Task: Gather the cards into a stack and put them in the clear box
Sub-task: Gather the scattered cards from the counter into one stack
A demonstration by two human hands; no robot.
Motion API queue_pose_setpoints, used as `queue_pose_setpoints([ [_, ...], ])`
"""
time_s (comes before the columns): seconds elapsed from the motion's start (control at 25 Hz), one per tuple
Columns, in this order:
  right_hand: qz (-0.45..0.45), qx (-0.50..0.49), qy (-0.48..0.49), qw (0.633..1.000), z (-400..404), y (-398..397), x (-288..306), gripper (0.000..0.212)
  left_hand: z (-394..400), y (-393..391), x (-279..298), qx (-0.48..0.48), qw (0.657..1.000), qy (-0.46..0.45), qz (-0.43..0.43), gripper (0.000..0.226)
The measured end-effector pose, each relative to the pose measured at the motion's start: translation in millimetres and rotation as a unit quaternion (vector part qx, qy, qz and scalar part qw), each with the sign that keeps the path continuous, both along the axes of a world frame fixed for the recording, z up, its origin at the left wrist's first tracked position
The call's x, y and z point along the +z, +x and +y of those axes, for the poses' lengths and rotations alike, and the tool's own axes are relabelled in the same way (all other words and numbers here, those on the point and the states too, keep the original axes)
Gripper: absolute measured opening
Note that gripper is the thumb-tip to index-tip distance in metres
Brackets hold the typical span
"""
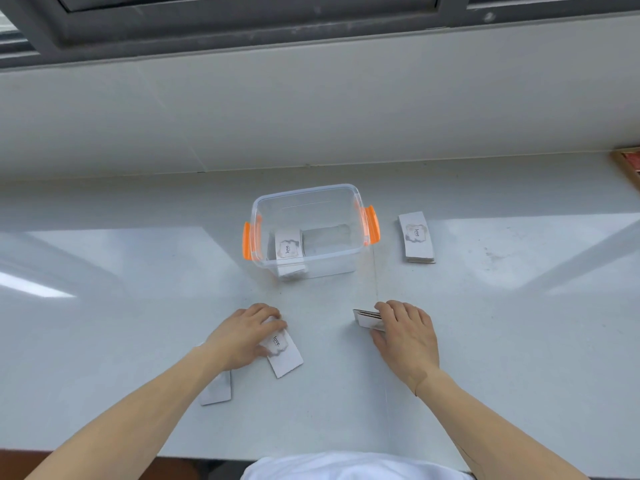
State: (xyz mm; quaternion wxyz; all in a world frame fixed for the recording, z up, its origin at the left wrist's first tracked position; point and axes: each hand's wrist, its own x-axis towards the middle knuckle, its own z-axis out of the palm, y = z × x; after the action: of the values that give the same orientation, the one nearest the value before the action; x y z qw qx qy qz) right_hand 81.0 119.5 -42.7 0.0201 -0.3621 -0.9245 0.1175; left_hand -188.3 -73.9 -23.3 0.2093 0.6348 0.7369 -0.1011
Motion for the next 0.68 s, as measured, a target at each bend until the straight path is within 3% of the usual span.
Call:
queue_pose_setpoints([
  [0.36,0.005,0.0,-0.001,1.0,-0.1,-0.1,-1.1,0.038,7.4,2.1,-1.7,0.205,0.974,0.057,-0.072,0.018],
  [0.68,0.007,0.013,0.002,1.0,-3.8,3.6,1.8,0.048,45.6,33.2,-8.0,0.265,0.948,0.162,-0.073,0.043],
])
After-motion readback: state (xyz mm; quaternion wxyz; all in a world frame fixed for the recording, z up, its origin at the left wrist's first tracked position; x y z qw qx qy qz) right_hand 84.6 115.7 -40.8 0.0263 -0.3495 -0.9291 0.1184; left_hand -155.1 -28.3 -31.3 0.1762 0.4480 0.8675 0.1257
